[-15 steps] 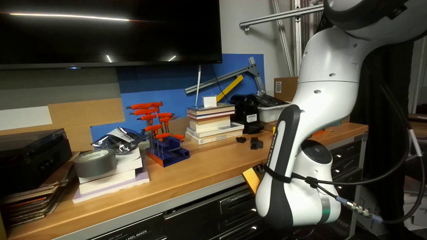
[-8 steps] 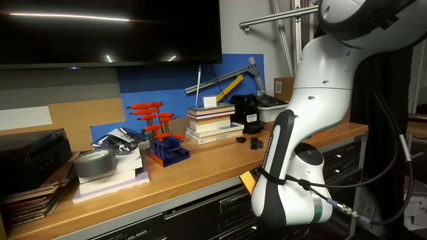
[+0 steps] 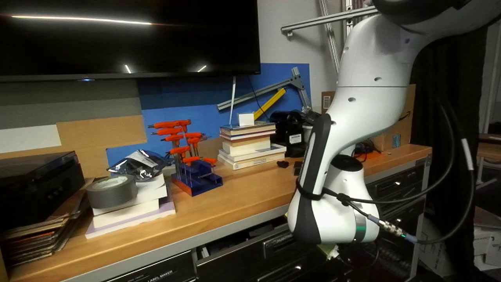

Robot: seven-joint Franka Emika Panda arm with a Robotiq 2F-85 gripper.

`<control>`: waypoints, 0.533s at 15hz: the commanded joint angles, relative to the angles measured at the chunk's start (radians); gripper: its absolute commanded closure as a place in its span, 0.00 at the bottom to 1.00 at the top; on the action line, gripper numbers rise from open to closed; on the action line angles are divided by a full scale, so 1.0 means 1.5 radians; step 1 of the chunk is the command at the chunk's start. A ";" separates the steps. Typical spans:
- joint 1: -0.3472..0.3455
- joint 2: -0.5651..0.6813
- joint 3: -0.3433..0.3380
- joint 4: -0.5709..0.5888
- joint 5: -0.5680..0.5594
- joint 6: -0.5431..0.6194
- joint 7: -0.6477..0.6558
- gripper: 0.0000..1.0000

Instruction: Open the top middle drawer and remove three black objects from the drawer

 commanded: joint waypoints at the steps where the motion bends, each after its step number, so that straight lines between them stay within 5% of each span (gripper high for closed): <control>1: 0.134 -0.063 -0.130 -0.048 0.097 -0.127 -0.079 0.00; 4: 0.264 -0.080 -0.273 -0.077 0.116 -0.231 -0.101 0.00; 8: 0.400 -0.085 -0.438 -0.120 0.051 -0.369 -0.081 0.00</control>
